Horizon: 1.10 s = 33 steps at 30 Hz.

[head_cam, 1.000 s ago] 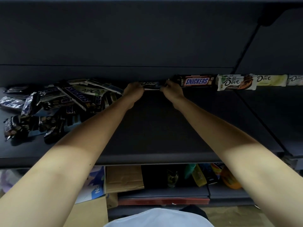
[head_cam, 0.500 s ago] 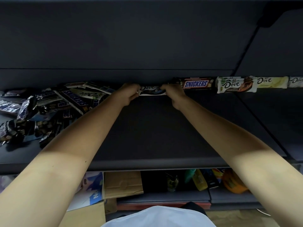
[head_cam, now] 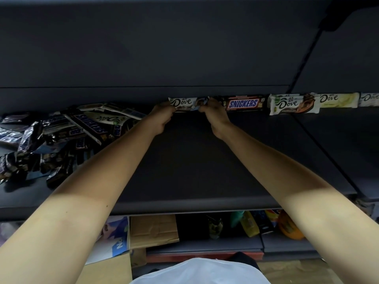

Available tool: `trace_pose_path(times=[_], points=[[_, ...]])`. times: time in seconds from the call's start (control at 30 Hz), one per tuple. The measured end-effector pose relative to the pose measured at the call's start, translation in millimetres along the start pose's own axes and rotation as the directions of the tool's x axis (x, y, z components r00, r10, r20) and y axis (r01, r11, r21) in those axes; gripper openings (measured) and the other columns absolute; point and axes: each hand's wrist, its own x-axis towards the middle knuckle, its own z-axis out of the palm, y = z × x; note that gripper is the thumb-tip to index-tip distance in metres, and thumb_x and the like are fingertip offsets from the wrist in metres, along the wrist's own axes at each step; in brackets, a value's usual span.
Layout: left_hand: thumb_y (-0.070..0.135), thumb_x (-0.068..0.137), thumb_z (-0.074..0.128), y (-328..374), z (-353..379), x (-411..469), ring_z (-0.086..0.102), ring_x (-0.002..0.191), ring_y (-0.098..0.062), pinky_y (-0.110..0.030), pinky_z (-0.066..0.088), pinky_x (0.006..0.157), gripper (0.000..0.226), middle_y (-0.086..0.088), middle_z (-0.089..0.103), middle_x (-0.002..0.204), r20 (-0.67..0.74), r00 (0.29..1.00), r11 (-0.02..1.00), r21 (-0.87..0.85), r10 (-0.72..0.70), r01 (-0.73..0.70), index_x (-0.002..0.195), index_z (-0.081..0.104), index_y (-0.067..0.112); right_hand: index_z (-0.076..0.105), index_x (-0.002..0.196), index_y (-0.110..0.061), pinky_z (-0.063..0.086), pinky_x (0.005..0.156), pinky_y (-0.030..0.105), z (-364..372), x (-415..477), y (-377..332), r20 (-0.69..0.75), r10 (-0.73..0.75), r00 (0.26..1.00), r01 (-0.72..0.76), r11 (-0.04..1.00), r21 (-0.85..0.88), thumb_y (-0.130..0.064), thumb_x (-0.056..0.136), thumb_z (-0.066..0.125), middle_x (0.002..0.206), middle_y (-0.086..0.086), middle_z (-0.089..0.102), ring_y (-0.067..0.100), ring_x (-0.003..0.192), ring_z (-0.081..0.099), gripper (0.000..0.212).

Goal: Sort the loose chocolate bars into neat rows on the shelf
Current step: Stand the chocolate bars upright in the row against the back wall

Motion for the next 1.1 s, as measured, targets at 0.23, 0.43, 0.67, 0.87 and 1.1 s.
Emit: trace_pose_path(times=[0.23, 0.43, 0.67, 0.87, 1.1], points=[[0.004, 0.093, 0.036, -0.1, 0.2, -12.2, 0.044, 0.101, -0.011, -0.016, 0.037, 0.071, 0.031, 0.007, 0.052, 0.097, 0.055, 0.998, 0.999, 0.022, 0.026, -0.027, 0.111, 0.052, 0.025, 0.043, 0.132, -0.008, 0.036, 0.109, 0.035, 5.9, 0.1, 4.7, 0.063, -0.021, 0.998, 0.03, 0.988, -0.155, -0.009, 0.076, 0.061, 0.139, 0.008, 0.038, 0.02, 0.123, 0.044, 0.059], [0.006, 0.094, 0.038, -4.8, -5.9, -21.6, 0.046, 0.098, -0.01, -0.019, 0.04, 0.077, 0.029, 0.007, 0.051, 0.094, 0.03, 0.999, 0.999, -0.032, 0.028, -0.027, 0.112, 0.056, 0.019, 0.02, 0.147, -0.013, 0.023, 0.107, 0.022, 15.6, -9.4, 1.6, 0.056, 0.008, 0.998, 0.008, 0.963, -0.269, -0.015, 0.088, 0.056, 0.154, 0.007, 0.003, 0.02, 0.139, 0.022, 0.069], [0.008, 0.096, 0.04, -12.6, -28.7, -37.5, 0.049, 0.086, -0.007, -0.02, 0.041, 0.077, 0.023, 0.009, 0.052, 0.087, -0.054, 0.995, 0.994, -0.076, 0.08, -0.084, 0.088, 0.054, 0.024, 0.045, 0.135, -0.009, 0.037, 0.1, 0.027, 39.9, -35.0, -11.0, 0.22, 0.022, 0.975, 0.05, 0.947, -0.317, -0.015, 0.09, 0.054, 0.141, 0.01, 0.044, 0.021, 0.126, 0.043, 0.047], [0.008, 0.096, 0.042, -19.6, -78.0, -65.3, 0.056, 0.106, -0.012, -0.022, 0.046, 0.084, 0.035, 0.001, 0.057, 0.12, -0.136, 0.966, 0.975, 0.036, 0.22, -0.217, 0.131, 0.048, 0.012, 0.056, 0.123, -0.011, 0.034, 0.082, 0.011, 76.8, -45.3, -18.8, 0.353, -0.15, 0.924, 0.297, 0.862, -0.411, -0.013, 0.09, 0.056, 0.125, 0.005, 0.056, 0.013, 0.113, 0.051, 0.033], [0.008, 0.095, 0.042, -43.6, -129.9, -97.1, 0.054, 0.114, -0.013, -0.029, 0.044, 0.097, 0.03, 0.005, 0.061, 0.115, -0.261, 0.918, 0.931, 0.289, 0.299, -0.221, 0.118, 0.059, 0.019, 0.034, 0.14, -0.008, 0.034, 0.102, 0.029, 121.5, -29.0, -15.7, 0.37, -0.151, 0.917, 0.355, 0.735, -0.577, -0.031, 0.089, 0.059, 0.142, 0.013, 0.043, 0.028, 0.129, 0.042, 0.061]])
